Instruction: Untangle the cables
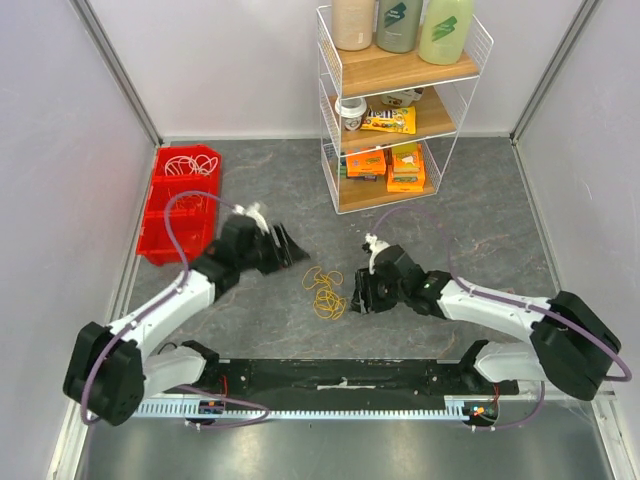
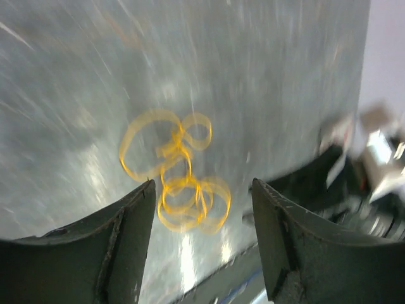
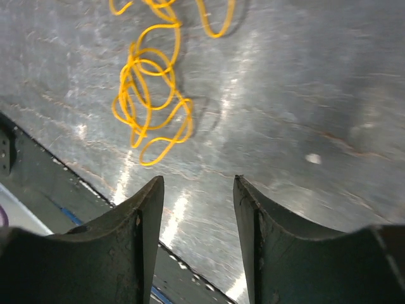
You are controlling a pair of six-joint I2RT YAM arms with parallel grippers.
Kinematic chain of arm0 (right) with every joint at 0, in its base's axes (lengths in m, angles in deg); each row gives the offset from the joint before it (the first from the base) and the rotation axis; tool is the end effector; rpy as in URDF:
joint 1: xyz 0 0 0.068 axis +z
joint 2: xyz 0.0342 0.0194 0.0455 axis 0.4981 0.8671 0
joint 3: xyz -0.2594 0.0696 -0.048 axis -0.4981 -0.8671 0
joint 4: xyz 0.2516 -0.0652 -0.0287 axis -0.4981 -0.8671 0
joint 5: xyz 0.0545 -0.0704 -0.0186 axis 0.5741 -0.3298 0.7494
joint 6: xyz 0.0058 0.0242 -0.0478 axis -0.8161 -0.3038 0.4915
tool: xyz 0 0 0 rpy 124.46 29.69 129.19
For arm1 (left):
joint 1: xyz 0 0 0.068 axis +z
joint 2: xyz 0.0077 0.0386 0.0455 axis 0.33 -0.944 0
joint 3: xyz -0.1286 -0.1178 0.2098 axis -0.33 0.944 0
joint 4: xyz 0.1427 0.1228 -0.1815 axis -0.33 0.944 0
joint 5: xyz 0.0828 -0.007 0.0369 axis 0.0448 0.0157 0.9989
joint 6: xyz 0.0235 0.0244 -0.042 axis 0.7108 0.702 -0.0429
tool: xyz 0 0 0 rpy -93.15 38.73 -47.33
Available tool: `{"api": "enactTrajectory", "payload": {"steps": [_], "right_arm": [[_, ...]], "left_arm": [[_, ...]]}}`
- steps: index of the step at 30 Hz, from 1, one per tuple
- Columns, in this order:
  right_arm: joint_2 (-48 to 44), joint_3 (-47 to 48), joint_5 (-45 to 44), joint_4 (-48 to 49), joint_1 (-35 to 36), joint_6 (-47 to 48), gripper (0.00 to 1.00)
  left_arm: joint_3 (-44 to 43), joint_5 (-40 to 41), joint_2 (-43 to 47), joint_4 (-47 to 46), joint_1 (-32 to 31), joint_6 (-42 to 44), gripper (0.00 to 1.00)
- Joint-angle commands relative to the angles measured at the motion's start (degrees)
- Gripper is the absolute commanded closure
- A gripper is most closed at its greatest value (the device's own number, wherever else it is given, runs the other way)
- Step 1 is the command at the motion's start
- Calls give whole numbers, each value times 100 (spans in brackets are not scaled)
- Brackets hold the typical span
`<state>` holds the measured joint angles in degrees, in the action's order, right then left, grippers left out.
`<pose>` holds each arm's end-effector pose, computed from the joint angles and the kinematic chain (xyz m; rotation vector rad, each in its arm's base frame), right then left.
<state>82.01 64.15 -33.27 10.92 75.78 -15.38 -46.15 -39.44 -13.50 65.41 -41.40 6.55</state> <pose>0.1622 0.1752 0.1781 -0.2069 2.5843 0.8171 0.2255 -0.1010 0.2336 -0.3325 2.3042 -0.9073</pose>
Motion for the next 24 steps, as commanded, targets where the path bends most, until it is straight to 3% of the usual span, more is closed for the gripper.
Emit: {"api": "enactTrajectory", "payload": {"steps": [1,7,14,15,21,24], "right_arm": [[274,-224,149,1426,348,-630,48],[537,-462,-115,1780,392,-1009,55],[1012,-586,148,2500,419,-1325,55],[1073,-542,140,2501,427,-1334,58],[636,-559,-246,1896,480,-1264,99],[188,-603,-519,1412,480,-1141,100]], "left_arm": [[927,-113,407,-247,-1133,656,35],[1843,-190,662,-501,-1715,164,40],[1985,-288,786,-731,-1768,58,36],[1958,-244,777,-722,-1768,23,34],[1046,264,313,-161,-1751,347,29],[378,406,-232,244,-1716,874,27]]}}
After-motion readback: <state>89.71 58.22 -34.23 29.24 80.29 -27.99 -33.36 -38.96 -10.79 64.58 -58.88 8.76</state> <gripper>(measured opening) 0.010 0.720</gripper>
